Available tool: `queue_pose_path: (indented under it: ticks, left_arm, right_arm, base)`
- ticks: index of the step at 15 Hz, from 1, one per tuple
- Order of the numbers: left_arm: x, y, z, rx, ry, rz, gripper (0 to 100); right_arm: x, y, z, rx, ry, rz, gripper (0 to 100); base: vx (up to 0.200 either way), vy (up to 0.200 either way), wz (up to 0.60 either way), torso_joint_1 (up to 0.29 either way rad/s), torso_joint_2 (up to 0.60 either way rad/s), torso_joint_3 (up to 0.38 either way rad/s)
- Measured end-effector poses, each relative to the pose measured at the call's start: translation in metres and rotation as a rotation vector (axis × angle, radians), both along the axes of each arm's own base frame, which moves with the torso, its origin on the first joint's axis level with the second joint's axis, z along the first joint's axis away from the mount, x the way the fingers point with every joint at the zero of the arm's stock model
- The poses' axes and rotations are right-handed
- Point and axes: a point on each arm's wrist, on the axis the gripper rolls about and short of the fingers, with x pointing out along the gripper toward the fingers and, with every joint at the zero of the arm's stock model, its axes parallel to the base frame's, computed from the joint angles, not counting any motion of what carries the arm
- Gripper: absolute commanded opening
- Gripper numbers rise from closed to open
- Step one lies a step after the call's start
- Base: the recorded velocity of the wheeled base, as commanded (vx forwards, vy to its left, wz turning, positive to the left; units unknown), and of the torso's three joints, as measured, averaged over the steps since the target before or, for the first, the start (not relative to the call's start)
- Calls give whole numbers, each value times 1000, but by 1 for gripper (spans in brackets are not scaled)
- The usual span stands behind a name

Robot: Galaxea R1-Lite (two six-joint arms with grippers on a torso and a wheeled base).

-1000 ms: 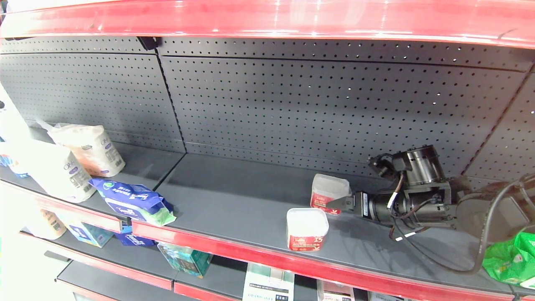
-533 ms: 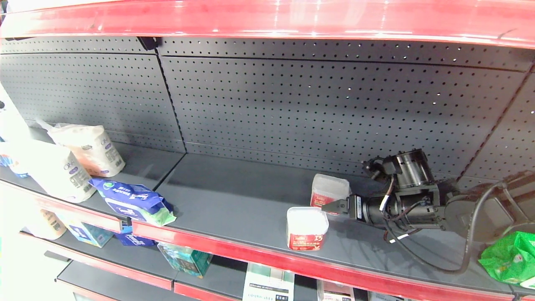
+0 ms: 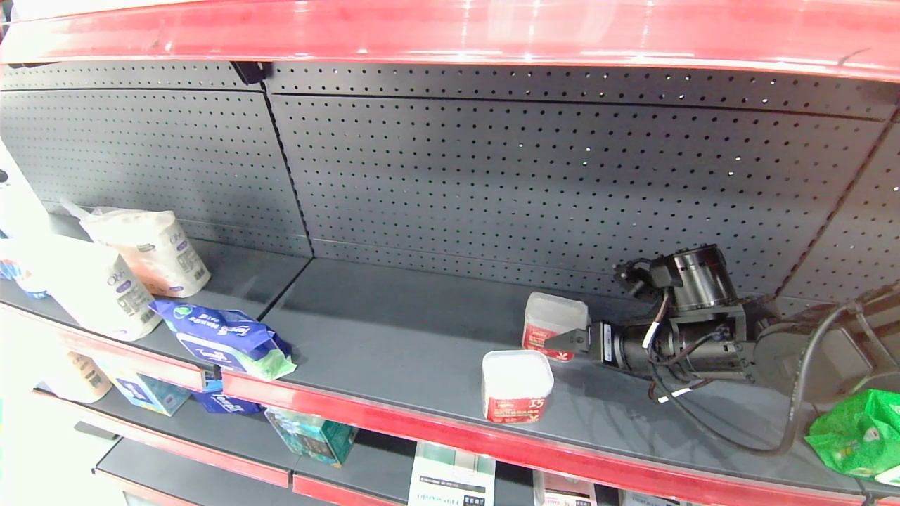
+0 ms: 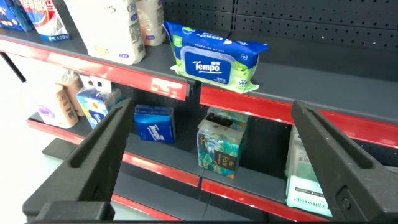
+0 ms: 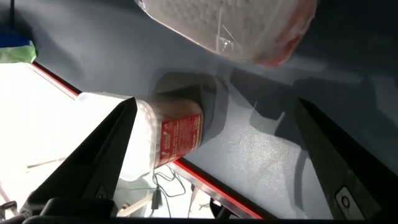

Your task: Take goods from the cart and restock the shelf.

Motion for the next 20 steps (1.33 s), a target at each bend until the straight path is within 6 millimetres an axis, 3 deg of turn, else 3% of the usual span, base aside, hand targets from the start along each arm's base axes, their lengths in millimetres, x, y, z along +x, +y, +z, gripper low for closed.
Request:
queue_pose_path:
  ticks: [8,20]
  left_arm:
    - [0,0,0,0,0,0,100]
    - [0,0,0,0,0,0,100]
  right_arm:
    - [13,7,-4,-3,-1,-9,100]
    - [14,8,-14,-20,25,-2,100]
  base:
    - [0,0,0,0,0,0]
    - [0,0,0,0,0,0]
